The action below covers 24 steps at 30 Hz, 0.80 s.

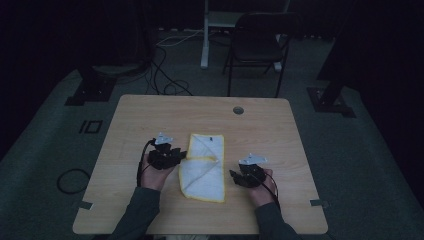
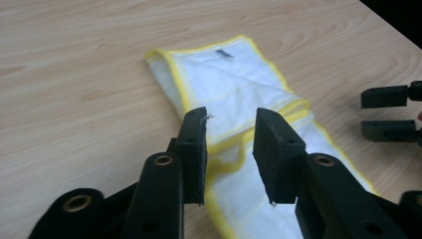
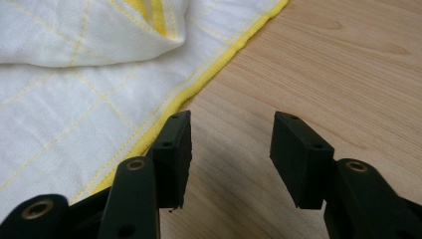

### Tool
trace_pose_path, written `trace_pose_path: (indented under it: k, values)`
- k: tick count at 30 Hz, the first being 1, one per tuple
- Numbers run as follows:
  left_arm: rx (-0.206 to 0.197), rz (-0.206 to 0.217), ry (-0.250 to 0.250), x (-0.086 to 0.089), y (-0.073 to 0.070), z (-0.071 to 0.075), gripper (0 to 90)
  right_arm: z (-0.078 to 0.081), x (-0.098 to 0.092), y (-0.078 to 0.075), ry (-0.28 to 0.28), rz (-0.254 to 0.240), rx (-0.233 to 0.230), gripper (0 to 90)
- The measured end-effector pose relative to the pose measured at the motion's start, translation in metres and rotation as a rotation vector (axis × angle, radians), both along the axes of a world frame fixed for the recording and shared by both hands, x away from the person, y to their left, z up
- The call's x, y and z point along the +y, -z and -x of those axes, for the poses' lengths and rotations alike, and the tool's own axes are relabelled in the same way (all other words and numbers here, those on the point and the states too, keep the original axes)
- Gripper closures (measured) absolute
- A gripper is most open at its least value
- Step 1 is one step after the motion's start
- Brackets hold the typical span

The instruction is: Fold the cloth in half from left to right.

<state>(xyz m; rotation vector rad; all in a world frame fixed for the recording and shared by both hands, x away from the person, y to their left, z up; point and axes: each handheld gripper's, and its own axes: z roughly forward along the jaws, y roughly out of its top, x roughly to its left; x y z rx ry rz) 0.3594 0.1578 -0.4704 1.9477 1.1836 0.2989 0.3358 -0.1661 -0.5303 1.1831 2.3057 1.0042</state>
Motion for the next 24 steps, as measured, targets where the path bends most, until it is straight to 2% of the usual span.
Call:
trace_pose_path:
  k: [4,11,16,20,22,24]
  values:
    - [0.001,0.023,-0.005,0.008,0.001,0.002,62.6,0.0,-0.001,0.0,0.0,-0.001,0.0,50.5]
    - [0.022,0.024,0.011,0.01,0.011,0.003,59.1,0.0,-0.001,0.0,0.0,0.0,0.001,50.4]
    - [0.038,0.047,0.009,0.013,0.019,-0.001,57.4,0.0,-0.001,0.0,0.0,-0.002,0.001,50.5]
    - [0.036,0.072,0.026,0.014,0.022,-0.002,55.2,0.0,-0.001,0.0,0.001,-0.002,0.003,50.5]
    - [0.055,0.084,0.036,0.015,0.027,-0.005,54.8,0.0,0.0,0.0,-0.001,-0.001,0.003,50.5]
    - [0.064,0.077,0.04,0.013,0.03,-0.006,54.6,0.0,-0.001,0.0,-0.001,0.0,0.001,50.5]
